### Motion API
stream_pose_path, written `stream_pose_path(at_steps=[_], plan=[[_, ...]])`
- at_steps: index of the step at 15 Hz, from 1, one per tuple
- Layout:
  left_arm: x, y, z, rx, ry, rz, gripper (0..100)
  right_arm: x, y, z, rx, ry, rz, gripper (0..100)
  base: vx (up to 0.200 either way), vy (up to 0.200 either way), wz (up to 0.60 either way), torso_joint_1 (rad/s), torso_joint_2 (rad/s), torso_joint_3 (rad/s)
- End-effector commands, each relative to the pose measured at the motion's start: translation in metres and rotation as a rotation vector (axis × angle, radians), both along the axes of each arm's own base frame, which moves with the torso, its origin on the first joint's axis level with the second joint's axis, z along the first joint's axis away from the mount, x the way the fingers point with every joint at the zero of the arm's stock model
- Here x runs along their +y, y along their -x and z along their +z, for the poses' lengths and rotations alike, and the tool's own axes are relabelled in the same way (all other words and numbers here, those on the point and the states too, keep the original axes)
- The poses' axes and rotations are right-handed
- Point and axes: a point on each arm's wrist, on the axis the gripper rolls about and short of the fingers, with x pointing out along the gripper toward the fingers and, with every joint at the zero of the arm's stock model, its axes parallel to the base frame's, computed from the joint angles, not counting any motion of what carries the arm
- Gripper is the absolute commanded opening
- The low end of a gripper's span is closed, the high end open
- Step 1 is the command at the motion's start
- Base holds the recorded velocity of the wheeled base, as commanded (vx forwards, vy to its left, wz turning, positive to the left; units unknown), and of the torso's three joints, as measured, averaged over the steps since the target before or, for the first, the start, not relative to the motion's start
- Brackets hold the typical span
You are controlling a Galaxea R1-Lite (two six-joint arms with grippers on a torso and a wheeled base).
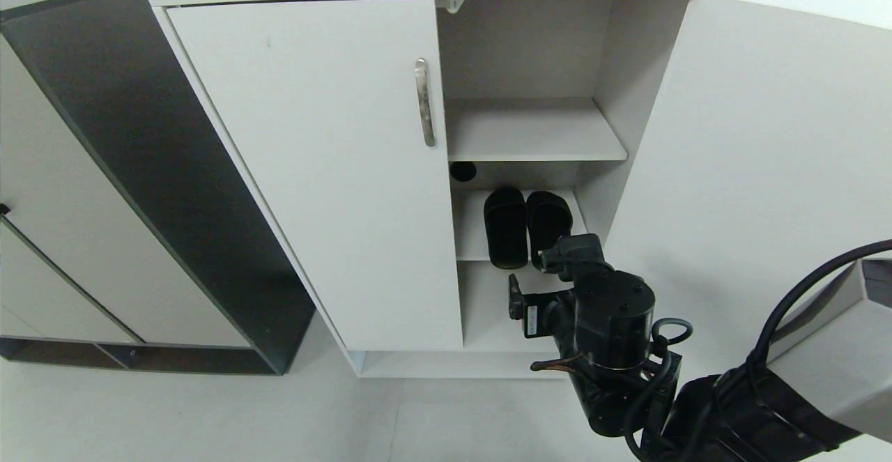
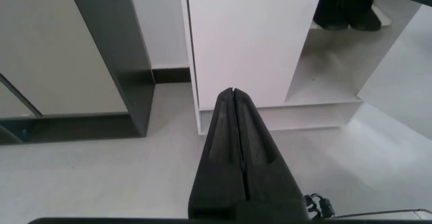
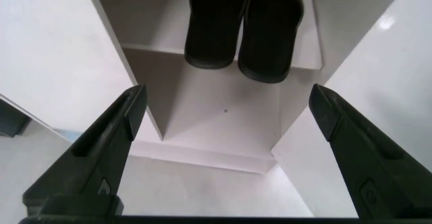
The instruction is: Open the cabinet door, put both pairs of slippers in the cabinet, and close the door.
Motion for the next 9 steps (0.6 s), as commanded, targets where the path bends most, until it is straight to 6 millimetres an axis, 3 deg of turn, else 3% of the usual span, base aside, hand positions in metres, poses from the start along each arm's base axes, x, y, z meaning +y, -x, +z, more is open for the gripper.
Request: stream_pose_path(at_steps=[1, 9], plan=[[0.0, 0.0, 0.0, 0.0, -0.001, -0.001, 0, 0.0, 0.0, -0.003, 0.006, 0.006, 0.0, 100, 0.0, 0.0, 0.0, 0.002, 0.0, 0.203], [0.0, 0.0, 0.0, 0.002, -0.001, -0.001, 0, -0.002, -0.005, -0.013, 0.015, 0.021, -0.011, 100, 0.0, 0.0, 0.0, 0.002, 0.0, 0.2]])
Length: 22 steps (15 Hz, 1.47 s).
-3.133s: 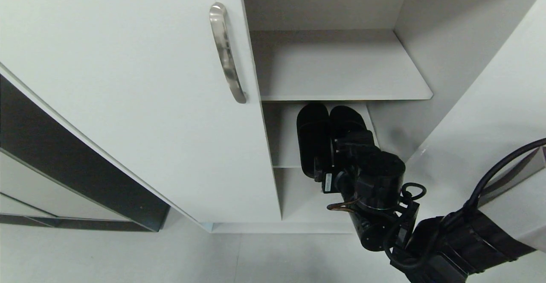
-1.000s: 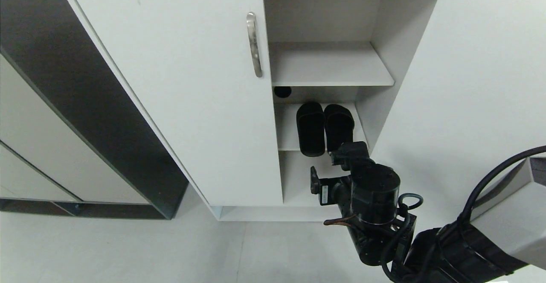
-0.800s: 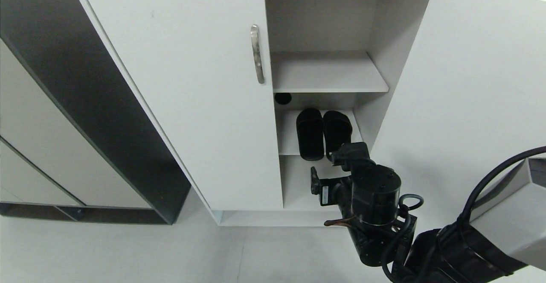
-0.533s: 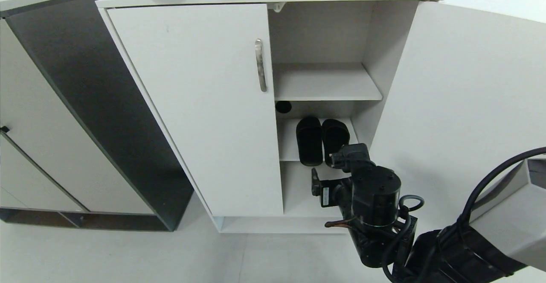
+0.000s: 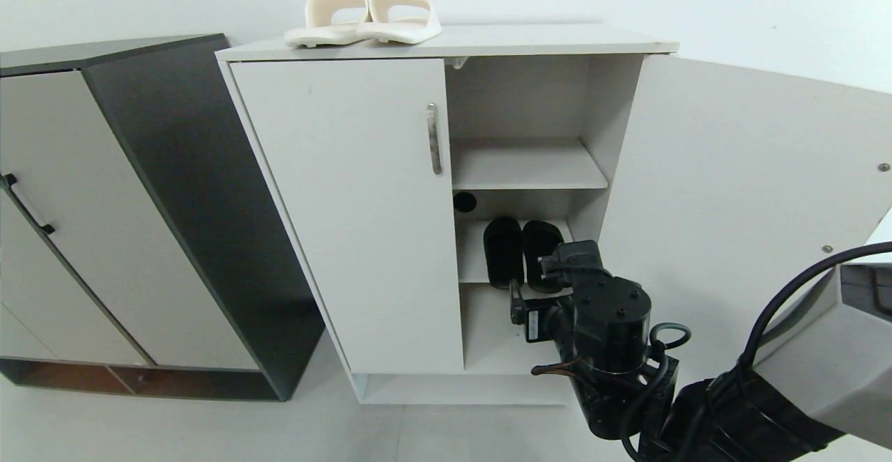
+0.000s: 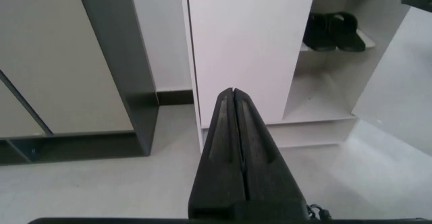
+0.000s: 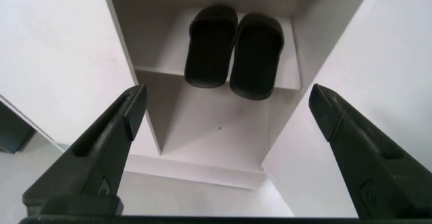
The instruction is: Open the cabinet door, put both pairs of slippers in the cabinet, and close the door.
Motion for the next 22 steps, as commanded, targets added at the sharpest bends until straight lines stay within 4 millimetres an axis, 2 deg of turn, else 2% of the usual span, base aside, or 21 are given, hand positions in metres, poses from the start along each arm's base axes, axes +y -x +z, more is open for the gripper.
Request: stream_pose_path(at_steps=[1, 6, 22], plan=[[0.0, 0.0, 0.0, 0.001, 0.001, -0.001, 0, 0.001, -0.001, -0.005, 0.008, 0.009, -0.002, 100, 0.0, 0.0, 0.0, -0.002, 0.0, 0.207], [0.0, 0.0, 0.0, 0.001, 0.001, -0.001, 0, 0.001, -0.001, -0.006, 0.011, 0.012, -0.002, 100, 0.0, 0.0, 0.0, 0.0, 0.0, 0.066], [0.0, 0.0, 0.0, 0.001, 0.001, -0.001, 0, -0.016, -0.013, -0.004, -0.028, 0.028, -0.045, 100, 0.0, 0.2, 0.0, 0.002, 0.0, 0.005]])
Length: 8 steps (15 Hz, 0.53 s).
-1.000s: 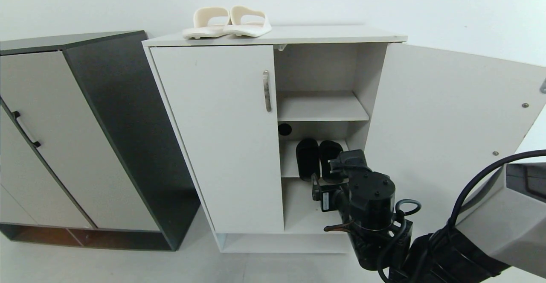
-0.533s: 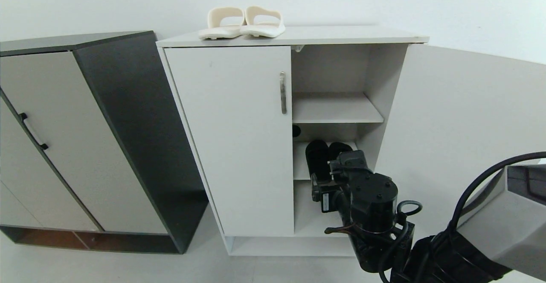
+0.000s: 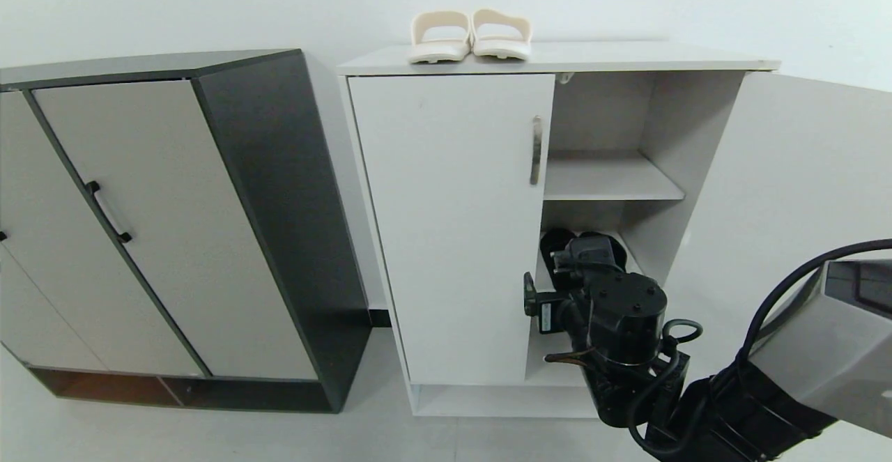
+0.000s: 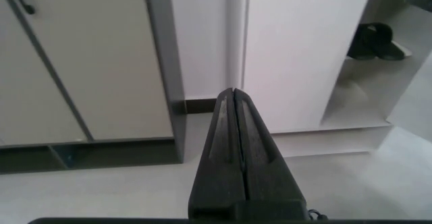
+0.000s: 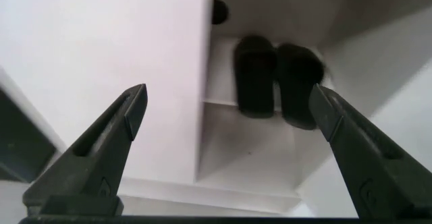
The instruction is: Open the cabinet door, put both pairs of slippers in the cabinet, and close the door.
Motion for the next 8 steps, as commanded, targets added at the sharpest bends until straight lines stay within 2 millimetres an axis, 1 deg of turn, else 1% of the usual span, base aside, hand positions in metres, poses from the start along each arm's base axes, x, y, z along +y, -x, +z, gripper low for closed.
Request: stream_pose_path(at_steps=[1, 2, 8], plan=[[0.0, -0.0001, 0.0, 0.001, 0.0, 0.0, 0, -0.0007, -0.0005, -0.0014, 0.003, 0.004, -0.002, 100, 0.0, 0.2, 0.0, 0.002, 0.0, 0.012], [0.0, -0.0001, 0.0, 0.001, 0.0, 0.0, 0, -0.0016, -0.0012, -0.0023, 0.005, 0.008, -0.005, 100, 0.0, 0.2, 0.0, 0.002, 0.0, 0.007], [0.0, 0.0, 0.0005, 0.0, 0.0, 0.001, 0, -0.001, -0.0023, -0.0083, 0.018, 0.019, 0.004, 100, 0.0, 0.0, 0.0, 0.0, 0.0, 0.0]])
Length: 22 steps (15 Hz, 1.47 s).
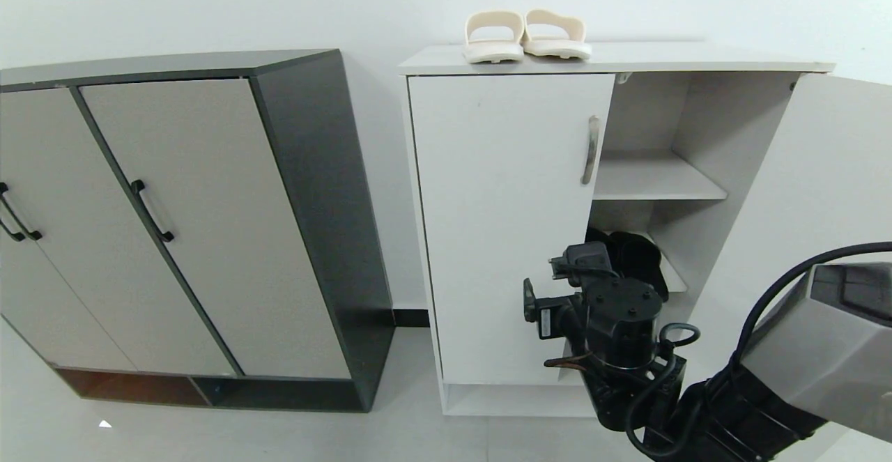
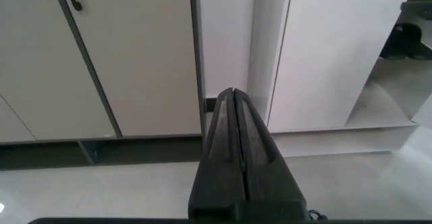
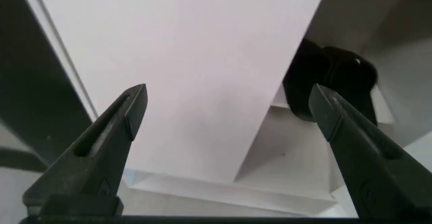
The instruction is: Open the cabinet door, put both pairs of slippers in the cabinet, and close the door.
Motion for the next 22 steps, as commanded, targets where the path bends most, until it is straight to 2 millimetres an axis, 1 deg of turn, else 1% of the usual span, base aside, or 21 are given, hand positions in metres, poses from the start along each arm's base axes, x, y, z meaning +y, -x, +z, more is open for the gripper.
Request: stream_pose_path(at_steps=[1, 5, 7, 15, 18, 22], plan=[[0.0, 0.0, 0.0, 0.002, 0.0, -0.001, 0, 0.0, 0.001, -0.003, 0.006, 0.005, 0.017, 100, 0.0, 0.0, 0.0, 0.0, 0.0, 0.0], [0.0, 0.0, 0.0, 0.002, 0.0, -0.001, 0, 0.0, 0.001, -0.006, 0.01, 0.011, 0.017, 100, 0.0, 0.0, 0.0, 0.0, 0.0, 0.0], [0.0, 0.0, 0.0, 0.002, 0.002, -0.001, 0, 0.001, -0.001, -0.011, 0.02, 0.02, 0.015, 100, 0.0, 0.0, 0.0, 0.0, 0.0, 0.0], [0.0, 0.0, 0.0, 0.002, 0.002, -0.001, 0, 0.0, -0.002, -0.013, 0.026, 0.026, 0.011, 100, 0.0, 0.0, 0.0, 0.0, 0.0, 0.0], [0.0, 0.0, 0.0, 0.001, 0.002, -0.001, 0, 0.0, -0.002, -0.015, 0.029, 0.029, 0.011, 100, 0.0, 0.0, 0.0, 0.015, -0.16, -0.243], [0.0, 0.0, 0.0, 0.001, 0.002, -0.001, 0, 0.0, -0.002, -0.016, 0.031, 0.029, 0.011, 100, 0.0, 0.0, 0.0, 0.052, -0.47, -0.344]])
